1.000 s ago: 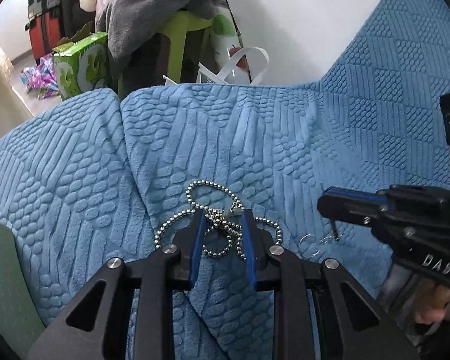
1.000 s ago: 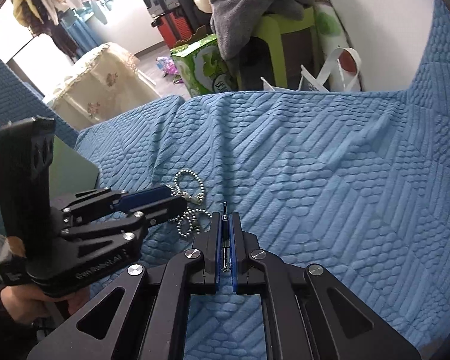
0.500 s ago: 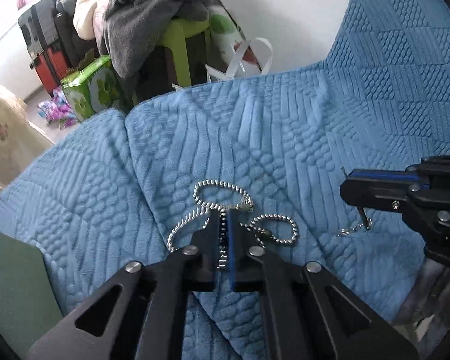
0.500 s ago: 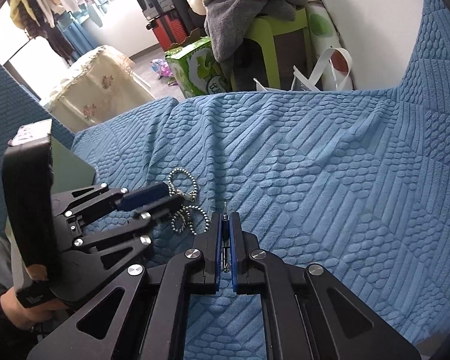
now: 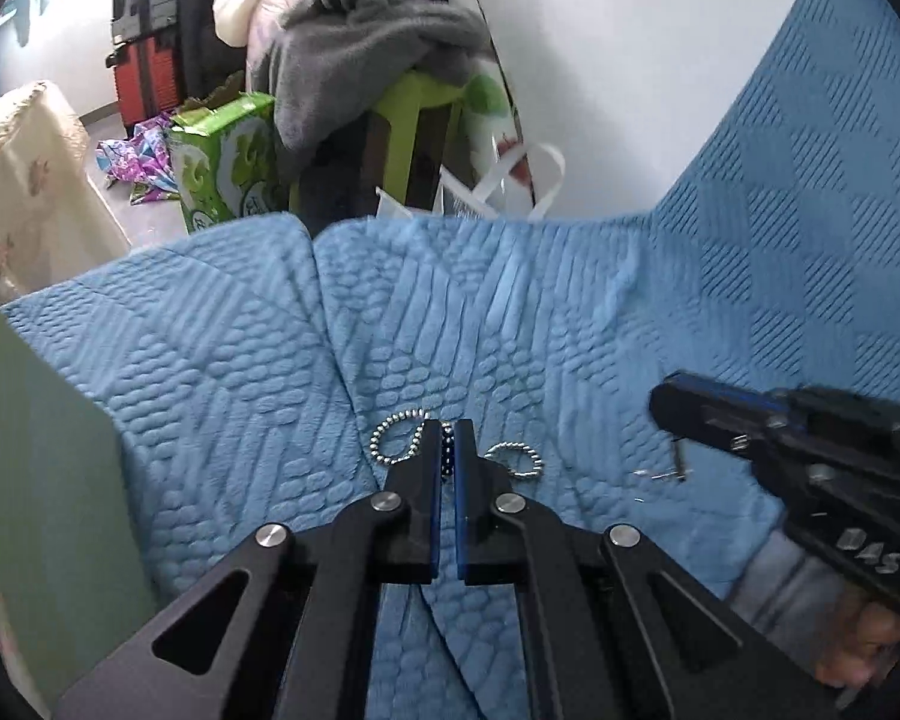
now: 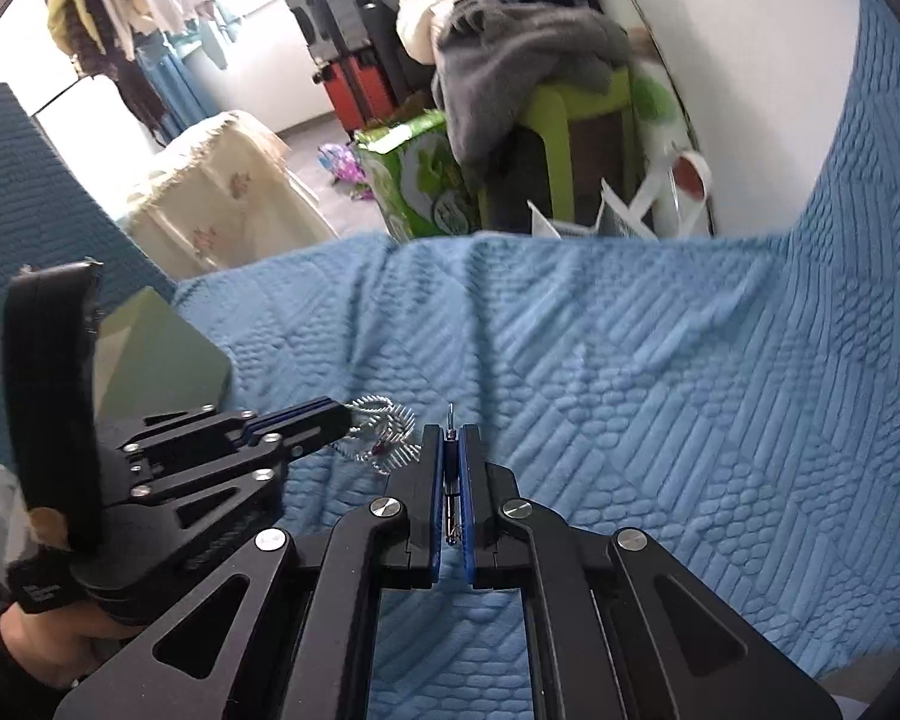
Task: Organize jewelry
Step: 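Lift the chain and pin and carry both over the box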
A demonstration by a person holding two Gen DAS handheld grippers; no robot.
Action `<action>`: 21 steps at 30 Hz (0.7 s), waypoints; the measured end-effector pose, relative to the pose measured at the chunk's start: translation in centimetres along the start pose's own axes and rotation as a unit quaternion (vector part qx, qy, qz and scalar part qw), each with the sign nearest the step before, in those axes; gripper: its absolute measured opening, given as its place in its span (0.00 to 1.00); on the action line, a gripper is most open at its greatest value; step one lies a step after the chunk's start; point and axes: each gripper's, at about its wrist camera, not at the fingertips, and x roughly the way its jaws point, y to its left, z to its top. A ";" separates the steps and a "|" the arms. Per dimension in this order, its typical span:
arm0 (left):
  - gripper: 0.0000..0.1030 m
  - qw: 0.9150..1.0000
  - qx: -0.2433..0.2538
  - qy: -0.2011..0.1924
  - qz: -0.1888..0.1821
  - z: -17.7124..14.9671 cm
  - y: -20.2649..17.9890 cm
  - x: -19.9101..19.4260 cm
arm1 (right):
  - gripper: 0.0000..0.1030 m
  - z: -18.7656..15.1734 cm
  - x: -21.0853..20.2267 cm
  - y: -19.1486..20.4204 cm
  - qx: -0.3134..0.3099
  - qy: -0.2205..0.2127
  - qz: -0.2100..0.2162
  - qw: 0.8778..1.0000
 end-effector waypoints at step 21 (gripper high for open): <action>0.02 0.995 -0.059 -0.082 -0.021 4.1 2.5 -16.0 | 0.02 4.7 -8.8 9.3 -0.031 -0.062 0.016 0.997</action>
